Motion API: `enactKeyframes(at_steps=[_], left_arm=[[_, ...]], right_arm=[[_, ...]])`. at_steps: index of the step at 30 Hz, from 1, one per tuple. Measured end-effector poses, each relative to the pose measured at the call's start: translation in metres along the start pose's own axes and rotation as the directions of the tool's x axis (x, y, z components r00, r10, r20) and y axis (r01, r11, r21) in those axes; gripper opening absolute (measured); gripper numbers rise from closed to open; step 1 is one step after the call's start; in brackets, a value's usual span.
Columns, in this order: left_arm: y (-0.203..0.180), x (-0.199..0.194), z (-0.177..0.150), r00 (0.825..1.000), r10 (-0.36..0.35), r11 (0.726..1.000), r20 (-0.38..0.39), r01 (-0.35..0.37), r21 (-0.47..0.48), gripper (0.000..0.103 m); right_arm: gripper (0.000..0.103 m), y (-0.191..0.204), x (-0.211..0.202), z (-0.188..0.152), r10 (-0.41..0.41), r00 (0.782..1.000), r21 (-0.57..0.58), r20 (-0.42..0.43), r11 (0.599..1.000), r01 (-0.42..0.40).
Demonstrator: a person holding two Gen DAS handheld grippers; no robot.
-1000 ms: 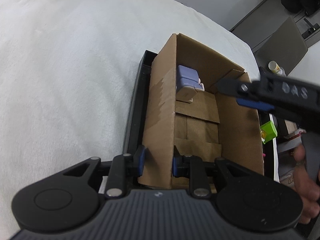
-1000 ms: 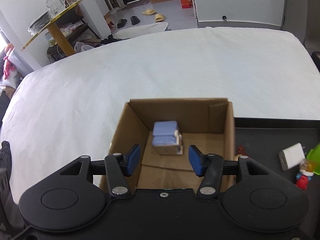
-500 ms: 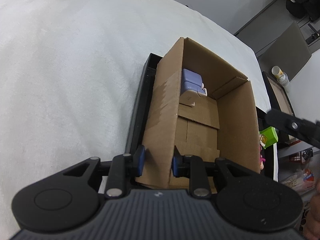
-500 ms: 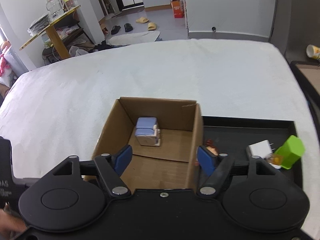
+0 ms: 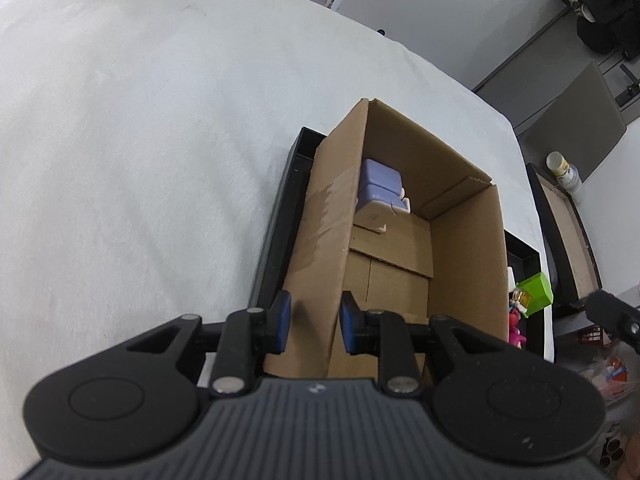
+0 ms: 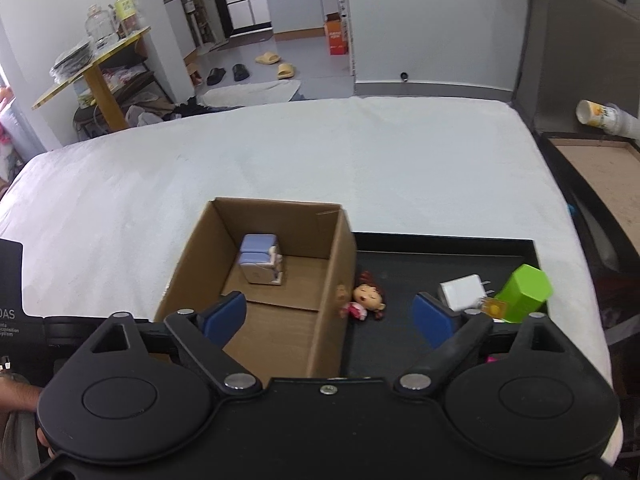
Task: Organize rigid objects
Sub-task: 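Lower the chair into the box and open the right tool, then reach the right tool to the pink figurine and grasp it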
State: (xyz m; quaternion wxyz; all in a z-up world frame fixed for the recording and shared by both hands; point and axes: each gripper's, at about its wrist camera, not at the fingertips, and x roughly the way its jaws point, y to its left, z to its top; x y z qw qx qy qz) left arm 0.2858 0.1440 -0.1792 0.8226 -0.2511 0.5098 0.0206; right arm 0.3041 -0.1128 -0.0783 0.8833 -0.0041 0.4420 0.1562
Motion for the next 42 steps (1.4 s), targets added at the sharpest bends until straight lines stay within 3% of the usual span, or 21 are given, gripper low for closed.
enactKeyframes(at_steps=[4, 11, 20, 25, 28, 42], left_arm=[[-0.003, -0.004, -0.002, 0.999, 0.031, 0.999, 0.031, -0.032, 0.026, 0.023], [-0.004, 0.005, -0.002, 0.998, 0.056, 0.998, -0.009, -0.056, 0.009, 0.023], [-0.011, 0.007, -0.006, 0.996, 0.087, 0.996, 0.006, -0.088, 0.026, 0.023], [-0.011, 0.007, -0.007, 0.996, 0.091, 0.996, 0.007, -0.091, 0.018, 0.023], [-0.011, 0.008, -0.007, 0.995, 0.097, 0.995, 0.005, -0.097, 0.008, 0.023], [-0.014, 0.013, -0.007, 0.994, 0.110, 0.993, 0.003, -0.110, 0.043, 0.023]], right_arm=[[0.091, -0.013, -0.005, -0.005, -0.031, 1.000, 0.013, -0.003, 0.999, 0.031], [0.091, -0.033, -0.014, -0.016, -0.035, 0.999, 0.015, 0.004, 0.999, 0.035], [0.097, -0.061, -0.009, -0.041, -0.054, 0.998, 0.056, 0.028, 0.997, 0.053], [0.097, -0.071, 0.000, -0.058, -0.046, 0.999, 0.072, 0.019, 0.996, 0.045], [0.097, -0.080, 0.007, -0.065, 0.001, 1.000, 0.115, 0.005, 0.993, -0.002], [0.091, -0.102, 0.050, -0.080, -0.043, 0.998, 0.167, -0.048, 0.985, 0.051]])
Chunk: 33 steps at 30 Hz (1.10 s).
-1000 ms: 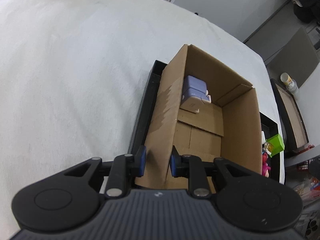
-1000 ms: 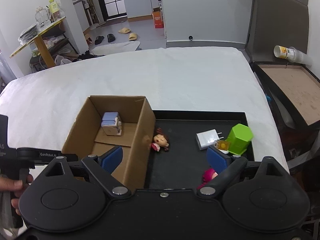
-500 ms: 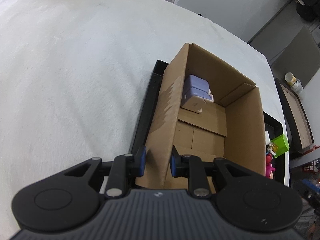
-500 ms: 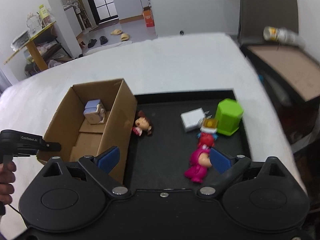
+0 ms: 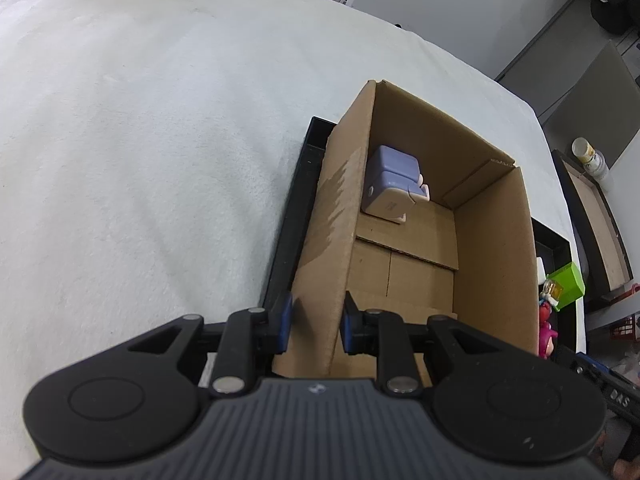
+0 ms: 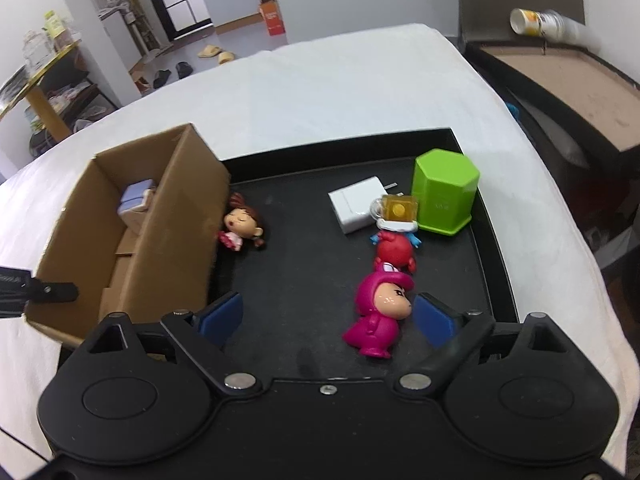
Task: Organize rigid objects
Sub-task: 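Reach the right tool to the pink figurine and grasp it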
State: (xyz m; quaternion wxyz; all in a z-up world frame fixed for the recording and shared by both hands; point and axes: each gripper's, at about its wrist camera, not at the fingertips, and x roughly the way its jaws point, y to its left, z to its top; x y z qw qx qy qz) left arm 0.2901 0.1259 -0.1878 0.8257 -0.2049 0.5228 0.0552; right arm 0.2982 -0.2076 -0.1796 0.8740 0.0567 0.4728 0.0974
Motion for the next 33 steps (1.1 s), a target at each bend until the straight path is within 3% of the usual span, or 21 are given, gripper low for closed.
enactKeyframes(at_steps=[13, 14, 15, 16, 17, 33], left_arm=[[0.002, 0.016, 0.001, 0.999, 0.016, 1.000, -0.030, -0.016, -0.007, 0.022], [0.003, 0.016, 0.001, 0.999, 0.014, 1.000, -0.032, -0.014, -0.009, 0.022], [0.004, 0.016, 0.001, 0.999, 0.013, 1.000, -0.034, -0.013, -0.011, 0.022], [0.004, 0.016, 0.001, 0.999, 0.012, 1.000, -0.034, -0.013, -0.013, 0.022], [0.005, 0.017, 0.001, 0.999, 0.012, 1.000, -0.034, -0.012, -0.014, 0.022], [0.011, 0.015, 0.002, 0.999, -0.006, 0.999, -0.038, 0.005, -0.047, 0.022]], right_arm=[[0.076, -0.014, 0.040, 0.001, -0.064, 0.995, 0.077, -0.072, 0.995, 0.069], [0.069, -0.015, 0.042, 0.002, -0.068, 0.995, 0.079, -0.078, 0.994, 0.074], [0.053, -0.015, 0.043, 0.002, -0.065, 0.994, 0.081, -0.085, 0.994, 0.072], [0.043, -0.015, 0.045, 0.003, -0.068, 0.993, 0.080, -0.095, 0.994, 0.075], [0.039, -0.016, 0.047, 0.004, -0.070, 0.992, 0.079, -0.108, 0.994, 0.079], [0.039, 0.004, 0.011, 0.022, -0.076, 0.995, 0.031, -0.061, 0.996, 0.078]])
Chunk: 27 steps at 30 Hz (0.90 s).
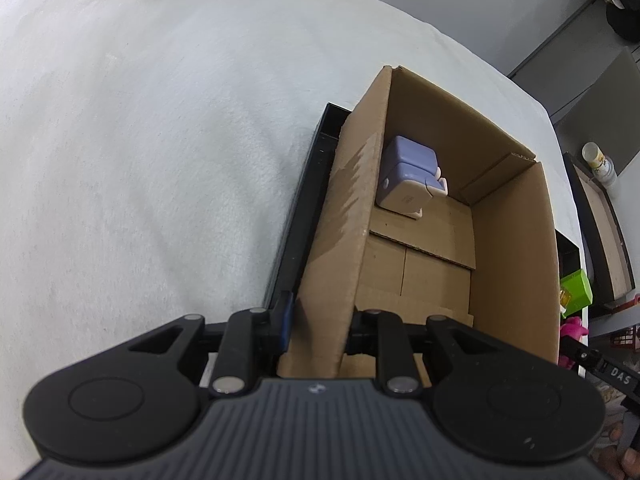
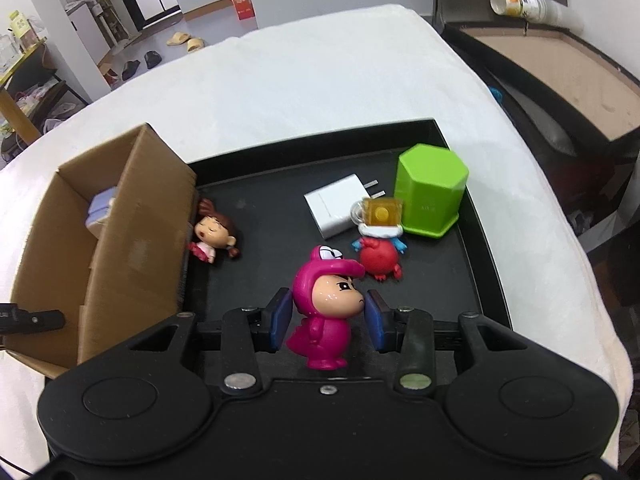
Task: Organize rigid objects
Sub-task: 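Reach the right tool to the pink figurine and grasp it, then carry the pink figurine with the right tool into the box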
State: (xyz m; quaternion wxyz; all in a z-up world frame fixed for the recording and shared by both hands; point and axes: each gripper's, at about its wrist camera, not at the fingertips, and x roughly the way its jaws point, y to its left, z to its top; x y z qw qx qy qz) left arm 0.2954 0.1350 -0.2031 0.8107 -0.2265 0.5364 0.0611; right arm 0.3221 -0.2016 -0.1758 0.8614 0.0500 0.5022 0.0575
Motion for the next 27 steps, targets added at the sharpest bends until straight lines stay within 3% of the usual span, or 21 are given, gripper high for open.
enactKeyframes(at_steps=[27], left_arm=[[-0.002, 0.001, -0.004, 0.998, -0.058, 0.998, -0.034, 0.058, 0.002, 0.025]], right_arm=[[0.039, 0.069, -0.056, 0.030, 0.061, 0.990, -0.109, 0.127, 0.993, -0.047]])
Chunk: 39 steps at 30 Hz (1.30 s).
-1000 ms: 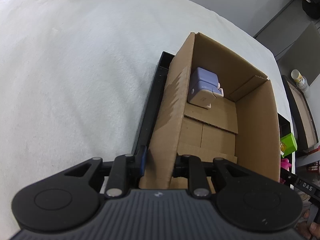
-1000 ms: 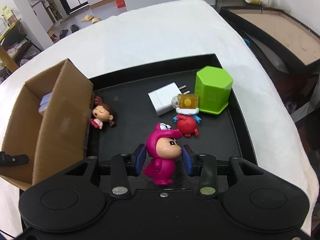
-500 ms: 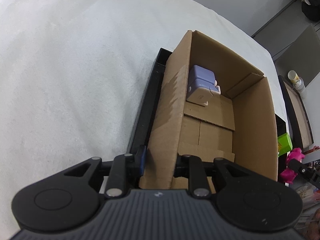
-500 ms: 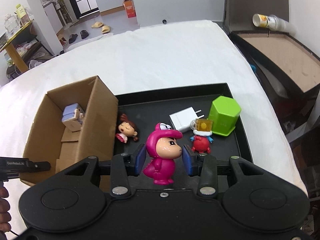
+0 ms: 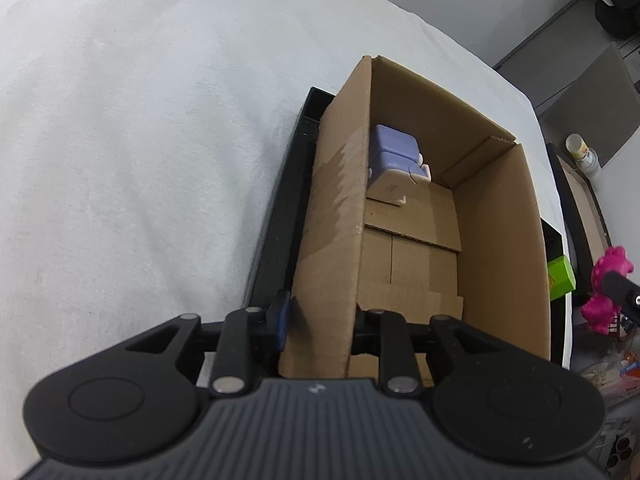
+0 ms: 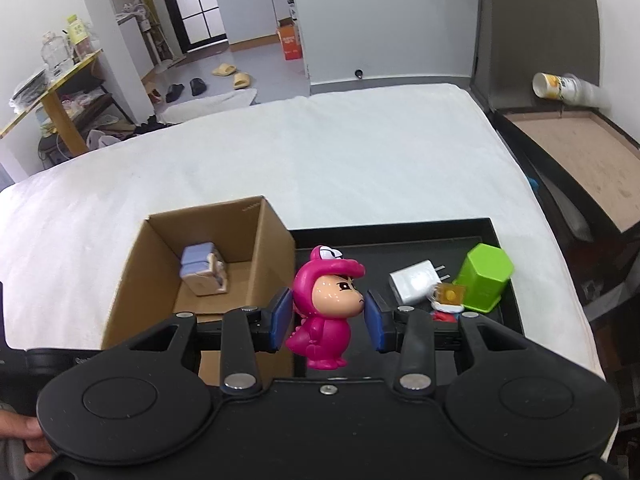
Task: Organize rigid objects
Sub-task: 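Carry the pink figurine with the right tool into the box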
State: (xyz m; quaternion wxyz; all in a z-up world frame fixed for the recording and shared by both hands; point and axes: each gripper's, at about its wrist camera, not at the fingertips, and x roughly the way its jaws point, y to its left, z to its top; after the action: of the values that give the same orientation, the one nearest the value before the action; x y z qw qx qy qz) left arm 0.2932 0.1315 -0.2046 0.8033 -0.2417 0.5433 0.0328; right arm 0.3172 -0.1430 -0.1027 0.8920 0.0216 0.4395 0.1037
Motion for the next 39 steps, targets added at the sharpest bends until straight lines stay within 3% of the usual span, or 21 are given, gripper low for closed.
enactKeyframes(at_steps=[24, 39], left_arm=[[0.012, -0.004, 0.001, 0.999, -0.034, 0.999, 0.000, 0.034, 0.008, 0.026], [0.016, -0.004, 0.004, 0.998, -0.060, 0.998, -0.010, 0.060, 0.022, 0.026]], right_arm=[[0.039, 0.066, 0.015, 0.001, 0.056, 0.998, -0.076, -0.007, 0.996, -0.056], [0.039, 0.087, 0.051, 0.003, 0.063, 0.997, -0.099, -0.051, 0.993, -0.068]])
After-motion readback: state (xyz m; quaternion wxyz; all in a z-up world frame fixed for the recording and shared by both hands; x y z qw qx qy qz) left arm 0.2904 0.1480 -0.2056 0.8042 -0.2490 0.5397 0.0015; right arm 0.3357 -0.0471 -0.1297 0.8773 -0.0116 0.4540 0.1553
